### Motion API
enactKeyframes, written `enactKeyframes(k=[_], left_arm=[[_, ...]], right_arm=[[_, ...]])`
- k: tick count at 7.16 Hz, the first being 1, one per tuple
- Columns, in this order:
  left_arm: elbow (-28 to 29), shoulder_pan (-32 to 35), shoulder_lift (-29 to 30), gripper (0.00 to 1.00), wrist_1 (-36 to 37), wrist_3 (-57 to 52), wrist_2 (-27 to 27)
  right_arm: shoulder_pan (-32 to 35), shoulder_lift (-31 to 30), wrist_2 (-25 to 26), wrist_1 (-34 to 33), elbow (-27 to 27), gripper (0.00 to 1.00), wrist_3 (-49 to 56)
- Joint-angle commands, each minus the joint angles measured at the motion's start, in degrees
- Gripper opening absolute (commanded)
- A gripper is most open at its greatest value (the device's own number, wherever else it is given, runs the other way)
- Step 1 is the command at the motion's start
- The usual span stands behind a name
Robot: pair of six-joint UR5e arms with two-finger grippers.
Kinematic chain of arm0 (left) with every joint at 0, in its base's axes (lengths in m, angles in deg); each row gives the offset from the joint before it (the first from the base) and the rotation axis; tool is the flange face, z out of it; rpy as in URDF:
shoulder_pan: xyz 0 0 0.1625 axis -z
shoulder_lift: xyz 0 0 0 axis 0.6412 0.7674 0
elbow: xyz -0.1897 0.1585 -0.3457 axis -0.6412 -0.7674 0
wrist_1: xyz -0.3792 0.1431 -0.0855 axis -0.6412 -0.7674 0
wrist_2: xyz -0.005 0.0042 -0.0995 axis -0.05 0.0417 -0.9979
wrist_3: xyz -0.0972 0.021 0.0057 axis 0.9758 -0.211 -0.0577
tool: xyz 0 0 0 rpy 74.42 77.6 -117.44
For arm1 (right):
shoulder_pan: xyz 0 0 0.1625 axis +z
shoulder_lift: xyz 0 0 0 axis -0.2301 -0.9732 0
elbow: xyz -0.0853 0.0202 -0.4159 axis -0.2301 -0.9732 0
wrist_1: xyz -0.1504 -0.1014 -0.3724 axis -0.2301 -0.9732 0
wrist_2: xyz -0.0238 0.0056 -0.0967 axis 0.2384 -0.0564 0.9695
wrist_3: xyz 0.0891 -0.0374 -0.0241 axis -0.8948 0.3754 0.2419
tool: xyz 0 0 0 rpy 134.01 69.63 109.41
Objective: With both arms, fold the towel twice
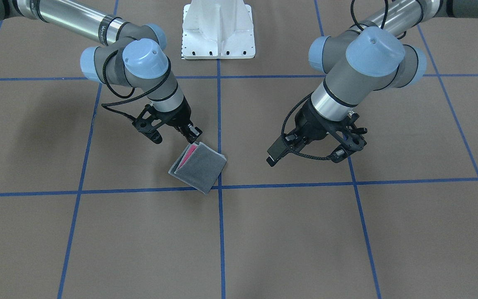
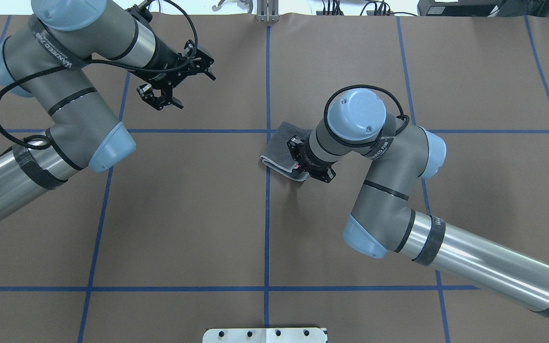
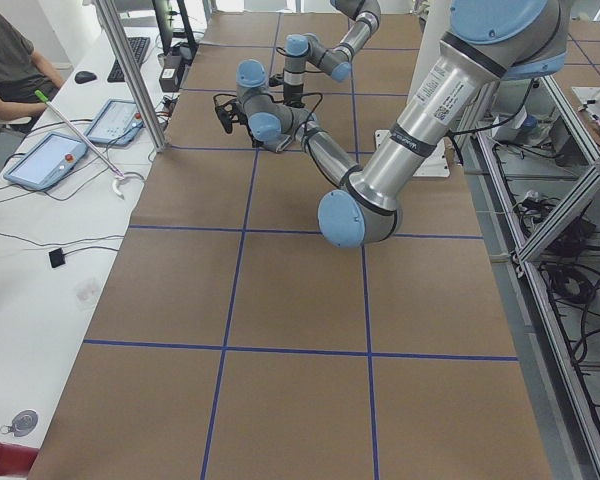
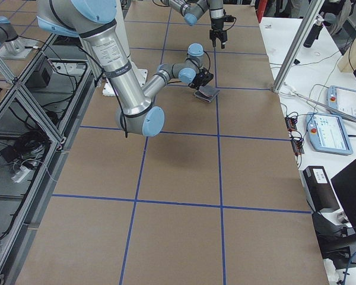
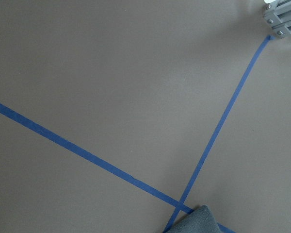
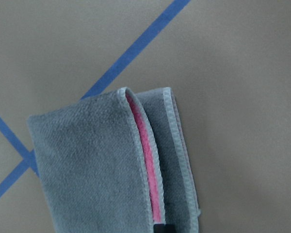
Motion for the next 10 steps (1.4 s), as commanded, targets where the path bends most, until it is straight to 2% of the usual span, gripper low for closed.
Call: enactKeyframes(k=[1, 10], left_arm=[[-0.4, 0.1, 0.0, 1.0, 0.1, 0.0, 0.0], [-0.6, 0.0, -0.1, 1.0, 0.1, 0.0, 0.0]], right_arm=[[0.0, -2.2, 0.0, 0.0, 1.8, 0.0, -0.6], [-2.1, -3.4, 0.5, 0.5, 3.1, 0.0, -2.8]])
